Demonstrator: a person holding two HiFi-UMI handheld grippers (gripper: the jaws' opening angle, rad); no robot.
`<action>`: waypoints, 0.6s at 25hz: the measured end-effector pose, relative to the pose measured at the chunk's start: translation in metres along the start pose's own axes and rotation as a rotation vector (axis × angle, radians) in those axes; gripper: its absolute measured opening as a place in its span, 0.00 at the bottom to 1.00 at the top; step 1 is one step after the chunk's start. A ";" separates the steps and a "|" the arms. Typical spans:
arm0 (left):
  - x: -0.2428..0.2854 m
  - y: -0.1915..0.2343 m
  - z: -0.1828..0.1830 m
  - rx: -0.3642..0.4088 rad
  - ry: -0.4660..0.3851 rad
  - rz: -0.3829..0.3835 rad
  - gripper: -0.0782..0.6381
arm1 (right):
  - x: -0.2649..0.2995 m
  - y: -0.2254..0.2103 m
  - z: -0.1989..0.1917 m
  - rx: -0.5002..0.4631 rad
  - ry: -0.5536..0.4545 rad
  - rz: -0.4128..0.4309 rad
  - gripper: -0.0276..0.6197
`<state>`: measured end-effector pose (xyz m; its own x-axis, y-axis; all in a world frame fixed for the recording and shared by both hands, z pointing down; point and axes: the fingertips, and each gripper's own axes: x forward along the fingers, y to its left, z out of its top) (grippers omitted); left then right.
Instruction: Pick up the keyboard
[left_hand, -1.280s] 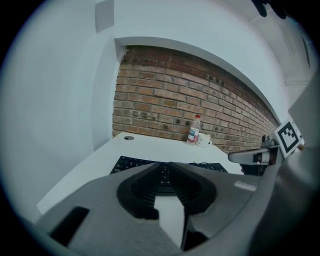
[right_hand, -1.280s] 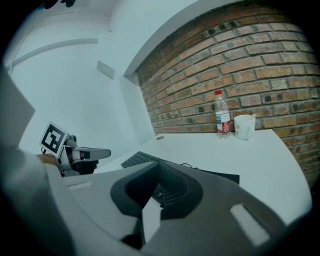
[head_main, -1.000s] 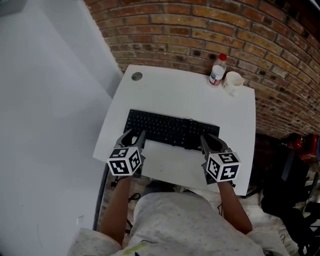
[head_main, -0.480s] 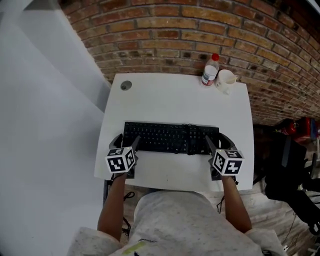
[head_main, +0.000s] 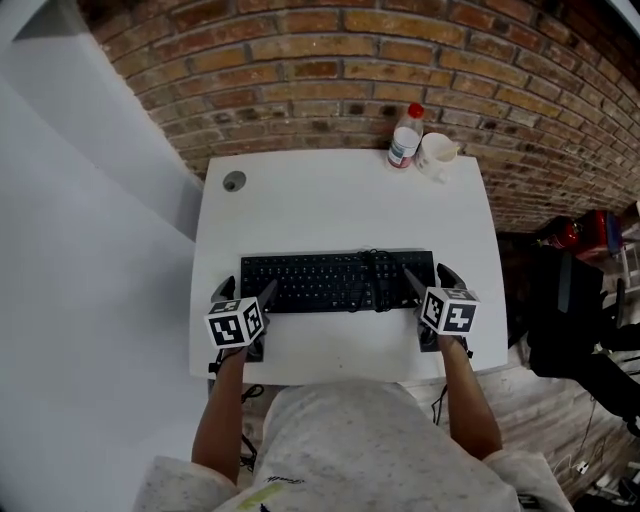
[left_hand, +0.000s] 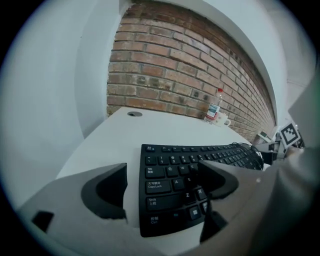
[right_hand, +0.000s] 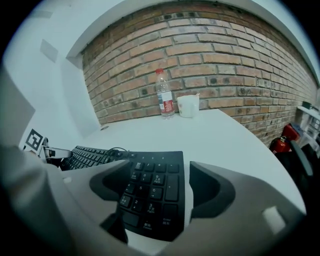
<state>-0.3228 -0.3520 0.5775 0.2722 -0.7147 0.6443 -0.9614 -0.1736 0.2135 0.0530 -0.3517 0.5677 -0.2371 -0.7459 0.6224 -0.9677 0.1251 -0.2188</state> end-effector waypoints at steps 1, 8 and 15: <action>0.002 0.000 0.000 -0.003 0.006 -0.007 0.71 | 0.003 -0.001 -0.002 0.014 0.010 0.001 0.64; 0.008 -0.003 -0.001 -0.055 0.033 -0.062 0.71 | 0.016 -0.002 -0.007 0.090 0.042 0.028 0.66; 0.010 -0.006 -0.002 -0.054 0.057 -0.094 0.64 | 0.017 0.002 -0.007 0.098 0.046 0.044 0.64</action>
<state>-0.3142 -0.3568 0.5843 0.3645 -0.6570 0.6599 -0.9283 -0.2007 0.3130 0.0468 -0.3594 0.5834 -0.2848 -0.7098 0.6443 -0.9439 0.0903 -0.3177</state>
